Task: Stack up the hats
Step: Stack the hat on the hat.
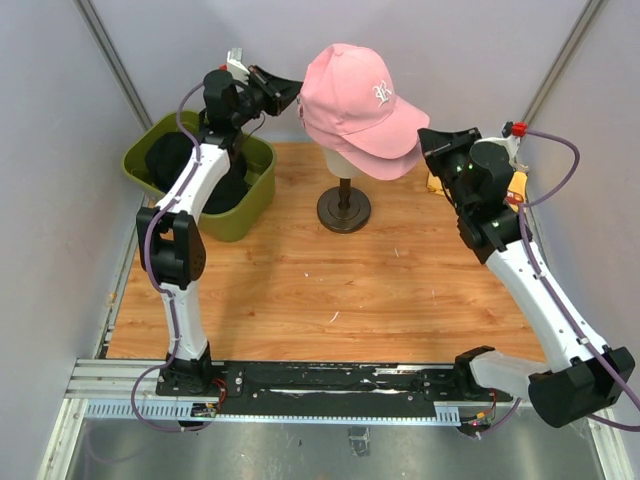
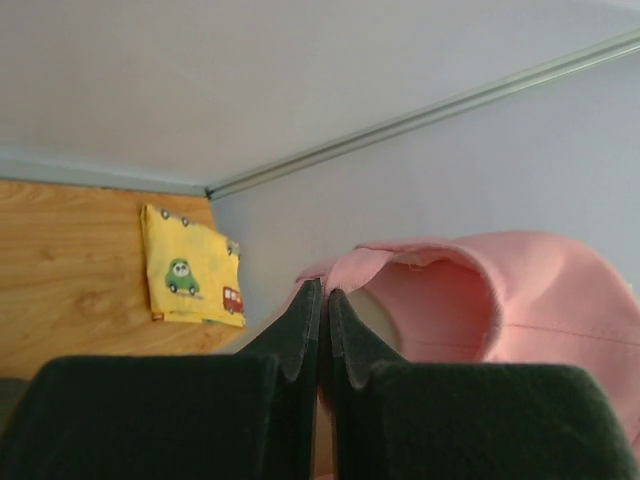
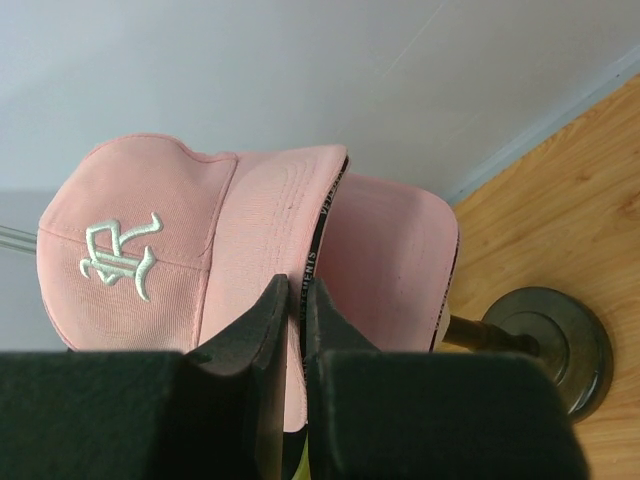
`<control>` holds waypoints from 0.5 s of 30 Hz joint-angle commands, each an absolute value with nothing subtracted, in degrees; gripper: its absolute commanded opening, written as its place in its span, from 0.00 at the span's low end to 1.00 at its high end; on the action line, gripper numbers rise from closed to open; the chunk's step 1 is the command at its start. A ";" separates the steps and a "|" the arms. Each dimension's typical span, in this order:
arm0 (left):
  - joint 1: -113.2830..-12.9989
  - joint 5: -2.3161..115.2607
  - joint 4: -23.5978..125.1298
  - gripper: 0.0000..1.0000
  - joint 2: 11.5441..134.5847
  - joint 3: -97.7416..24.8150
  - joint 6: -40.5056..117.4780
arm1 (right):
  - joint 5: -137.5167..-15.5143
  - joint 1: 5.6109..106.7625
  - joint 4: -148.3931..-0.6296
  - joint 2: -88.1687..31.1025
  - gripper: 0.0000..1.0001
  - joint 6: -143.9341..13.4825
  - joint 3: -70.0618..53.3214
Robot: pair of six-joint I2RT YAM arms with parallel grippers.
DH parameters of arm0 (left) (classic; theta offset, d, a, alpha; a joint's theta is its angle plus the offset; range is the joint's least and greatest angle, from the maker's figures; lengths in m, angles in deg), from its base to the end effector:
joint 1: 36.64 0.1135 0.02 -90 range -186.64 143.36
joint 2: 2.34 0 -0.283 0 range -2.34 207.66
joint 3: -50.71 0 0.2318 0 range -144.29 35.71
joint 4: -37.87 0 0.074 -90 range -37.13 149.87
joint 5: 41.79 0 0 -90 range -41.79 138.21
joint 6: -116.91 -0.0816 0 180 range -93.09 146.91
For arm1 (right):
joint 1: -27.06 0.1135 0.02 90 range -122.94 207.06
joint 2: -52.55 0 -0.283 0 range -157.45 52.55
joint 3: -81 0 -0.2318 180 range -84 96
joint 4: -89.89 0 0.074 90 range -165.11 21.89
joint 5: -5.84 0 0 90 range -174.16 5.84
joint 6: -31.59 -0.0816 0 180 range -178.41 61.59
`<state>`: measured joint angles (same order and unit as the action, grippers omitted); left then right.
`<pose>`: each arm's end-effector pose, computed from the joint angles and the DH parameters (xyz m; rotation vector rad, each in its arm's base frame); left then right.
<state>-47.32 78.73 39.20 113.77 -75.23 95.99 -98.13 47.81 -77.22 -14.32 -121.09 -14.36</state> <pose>0.4990 -0.1363 0.4285 -0.3292 1.5992 -1.4842 0.2709 0.0816 0.4575 0.7506 1.3787 0.9853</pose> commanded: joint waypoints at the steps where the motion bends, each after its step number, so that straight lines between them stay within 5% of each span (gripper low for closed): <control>1: -46.75 78.08 35.20 0.05 109.26 -70.33 94.68 | -99.75 48.84 -76.10 -13.20 0.00 -120.67 -17.37; 15: -46.66 78.54 33.02 0.03 108.25 -68.80 95.72 | -99.14 47.87 -75.21 -12.86 0.01 -122.57 -22.27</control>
<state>-47.32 78.93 34.70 110.65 -68.43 95.94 -98.88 48.12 -80.34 -12.86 -123.01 -20.11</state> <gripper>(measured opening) 0.054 0.080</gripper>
